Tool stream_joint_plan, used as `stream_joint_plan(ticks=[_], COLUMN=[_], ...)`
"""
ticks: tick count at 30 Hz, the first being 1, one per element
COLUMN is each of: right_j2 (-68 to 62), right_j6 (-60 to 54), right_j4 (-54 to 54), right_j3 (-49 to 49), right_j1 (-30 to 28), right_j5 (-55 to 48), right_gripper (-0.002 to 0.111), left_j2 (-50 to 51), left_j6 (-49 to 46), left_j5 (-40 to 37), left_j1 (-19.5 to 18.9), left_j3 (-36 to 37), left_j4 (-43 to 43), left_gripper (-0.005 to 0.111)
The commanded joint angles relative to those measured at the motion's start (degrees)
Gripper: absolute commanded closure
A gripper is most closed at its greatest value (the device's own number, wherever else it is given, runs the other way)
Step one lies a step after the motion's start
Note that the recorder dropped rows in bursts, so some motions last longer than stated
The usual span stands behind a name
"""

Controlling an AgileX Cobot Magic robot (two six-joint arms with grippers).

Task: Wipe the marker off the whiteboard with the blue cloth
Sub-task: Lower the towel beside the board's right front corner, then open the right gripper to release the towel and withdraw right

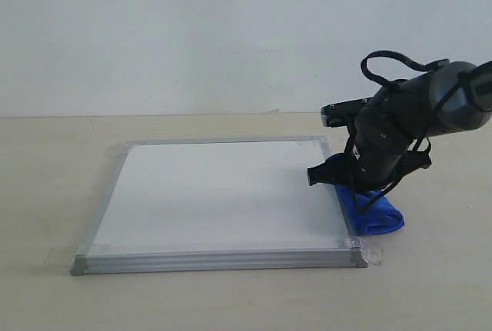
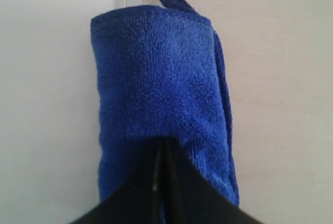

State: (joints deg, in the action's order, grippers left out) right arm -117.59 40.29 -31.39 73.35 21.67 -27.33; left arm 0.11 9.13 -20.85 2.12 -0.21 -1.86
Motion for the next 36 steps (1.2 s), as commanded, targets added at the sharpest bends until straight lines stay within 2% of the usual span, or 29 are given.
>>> stream_joint_plan(ticks=[1,5,14,18,22,26,36], right_j2=[6.83,13.42,28.64,34.69,40.72,43.26,43.73], right_j6=[-1.73,-4.88,-1.28,1.25,6.11,6.31,5.43], right_j4=[-0.01,-0.12,0.20,0.77,1.77,2.31,0.43], right_j3=[-0.14,-1.90,-19.93,-27.25,-33.12,-34.20,-34.20], right_j1=[-0.38,1.56,8.22,9.52,9.79,9.79,9.79], right_j5=[-3.81,-6.81,11.39,14.24,12.29,8.68,8.90], right_gripper=[0.108,0.108,0.108,0.108,0.108,0.108,0.108], left_j2=[-0.11,-0.11,-0.11,-0.11,-0.11,-0.11,-0.11], left_j6=[0.42,0.42,0.42,0.42,0.42,0.42,0.42], left_j5=[0.28,0.28,0.28,0.28,0.28,0.28,0.28], left_j1=[0.14,0.14,0.14,0.14,0.14,0.14,0.14], left_j3=[0.21,0.21,0.21,0.21,0.21,0.21,0.21], left_j4=[-0.29,-0.29,-0.29,-0.29,-0.29,-0.29,-0.29], left_gripper=[0.103,0.103,0.103,0.103,0.103,0.103,0.103])
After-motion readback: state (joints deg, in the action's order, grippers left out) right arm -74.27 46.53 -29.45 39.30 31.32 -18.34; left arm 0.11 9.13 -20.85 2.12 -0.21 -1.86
